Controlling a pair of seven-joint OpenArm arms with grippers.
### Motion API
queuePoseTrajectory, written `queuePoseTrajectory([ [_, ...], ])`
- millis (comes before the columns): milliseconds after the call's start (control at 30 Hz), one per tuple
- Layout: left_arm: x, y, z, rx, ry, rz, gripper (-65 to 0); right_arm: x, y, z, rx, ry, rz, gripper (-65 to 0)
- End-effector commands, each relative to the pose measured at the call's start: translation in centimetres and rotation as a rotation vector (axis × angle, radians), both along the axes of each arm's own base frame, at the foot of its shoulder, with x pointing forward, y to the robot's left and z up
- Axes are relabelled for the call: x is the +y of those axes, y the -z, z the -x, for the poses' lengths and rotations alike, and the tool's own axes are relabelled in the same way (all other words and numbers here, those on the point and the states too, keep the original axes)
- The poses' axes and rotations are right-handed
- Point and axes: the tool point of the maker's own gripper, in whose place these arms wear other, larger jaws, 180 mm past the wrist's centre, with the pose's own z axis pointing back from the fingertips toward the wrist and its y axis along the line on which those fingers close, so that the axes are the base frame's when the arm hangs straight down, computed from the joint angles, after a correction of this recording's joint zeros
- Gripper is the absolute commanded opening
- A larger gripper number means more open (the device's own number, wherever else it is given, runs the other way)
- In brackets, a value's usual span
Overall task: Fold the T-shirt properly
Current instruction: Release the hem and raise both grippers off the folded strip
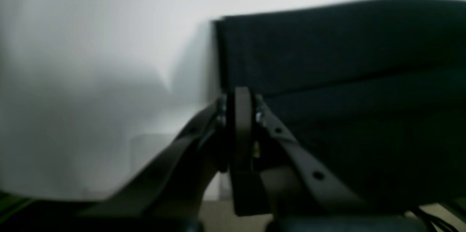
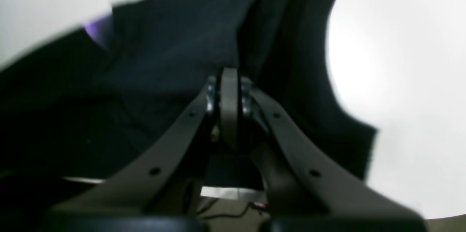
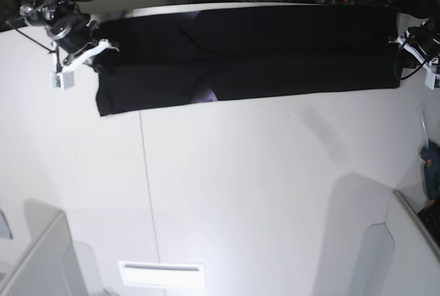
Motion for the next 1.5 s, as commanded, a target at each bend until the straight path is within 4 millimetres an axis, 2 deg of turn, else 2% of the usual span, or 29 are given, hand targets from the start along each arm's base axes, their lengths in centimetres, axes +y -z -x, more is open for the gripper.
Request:
queuePoseTrajectory([
  [0,0.5,-1.0,-0.4,-0.021,0.012,-0.03,-65.0,-0.7,-1.3,-0.7,-0.049,0.004,0.009,-65.0],
  [267,-0.4,0.5,1.8,0.03,0.002,-0.004,-65.0,-0.6,-0.4,0.6,-0.01,0.014,-0.005,-65.0],
  [433,-0.8,0.8,2.1,0.029,-0.005,0.009,-65.0,-0.4,0.4,1.3,0.014,0.03,0.006,-65.0],
  [867,-0.5,0.5,2.0,0.02,-0.014,0.003,-65.0,-0.1,1.9,2.6,0.081,0.055,-0.024,-65.0],
  [1033,-0.5,0.5,2.0,0.02,-0.014,0.003,-65.0,-0.3,1.9,2.4,0.069,0.063,-0.022,-49.1],
  [1067,-0.5,0.5,2.0,0.02,-0.014,0.003,-62.0,-0.3,1.9,2.4,0.067,0.063,-0.022,-46.5],
  [1167,-0.5,0.5,1.9,0.018,-0.015,0.002,-37.7,-0.3,1.8,2.3,0.063,0.063,-0.021,-40.7],
  [1267,0.3,-0.1,1.8,0.001,-0.032,-0.012,-17.6,-0.6,1.5,1.9,0.035,0.078,-0.016,-40.1],
  [1333,1.5,-1.1,1.9,-0.027,-0.067,-0.03,-10.2,-1.0,1.0,1.4,-0.028,0.108,-0.007,-40.1],
  [1367,2.0,-1.6,2.0,-0.043,-0.087,-0.037,-8.7,-1.3,0.5,1.0,-0.074,0.127,-0.002,-40.1],
  [1433,2.4,-2.5,2.0,-0.075,-0.11,-0.05,-10.2,-1.3,-0.6,0.4,-0.149,0.126,0.004,-40.1],
  [1467,2.2,-2.9,1.9,-0.094,-0.117,-0.05,-13.2,-0.8,-1.2,0.1,-0.185,0.09,0.001,-40.2],
])
